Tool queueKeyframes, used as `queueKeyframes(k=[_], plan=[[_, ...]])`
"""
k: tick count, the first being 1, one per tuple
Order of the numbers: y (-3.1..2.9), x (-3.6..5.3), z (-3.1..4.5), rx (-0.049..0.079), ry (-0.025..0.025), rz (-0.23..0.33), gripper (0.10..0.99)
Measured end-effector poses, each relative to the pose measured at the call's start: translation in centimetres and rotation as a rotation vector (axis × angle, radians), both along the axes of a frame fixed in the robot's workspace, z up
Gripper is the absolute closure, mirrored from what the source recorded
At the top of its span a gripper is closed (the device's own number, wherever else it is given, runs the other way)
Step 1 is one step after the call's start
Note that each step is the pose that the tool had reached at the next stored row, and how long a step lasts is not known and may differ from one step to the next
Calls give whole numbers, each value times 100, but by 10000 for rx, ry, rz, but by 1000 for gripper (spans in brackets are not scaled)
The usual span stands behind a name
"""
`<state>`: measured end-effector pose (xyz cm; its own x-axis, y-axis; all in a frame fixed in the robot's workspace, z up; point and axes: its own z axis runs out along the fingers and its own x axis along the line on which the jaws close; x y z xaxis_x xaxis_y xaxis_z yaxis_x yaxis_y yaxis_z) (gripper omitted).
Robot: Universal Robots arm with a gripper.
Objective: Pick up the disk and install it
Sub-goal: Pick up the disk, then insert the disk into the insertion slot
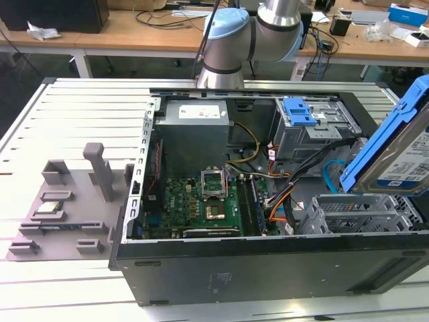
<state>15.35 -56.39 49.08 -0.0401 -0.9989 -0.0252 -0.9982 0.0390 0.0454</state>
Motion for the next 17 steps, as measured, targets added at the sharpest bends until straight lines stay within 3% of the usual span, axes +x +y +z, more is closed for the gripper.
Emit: queueKeyframes(k=[17], plan=[[0,-1,-24,11,0,10,725]])
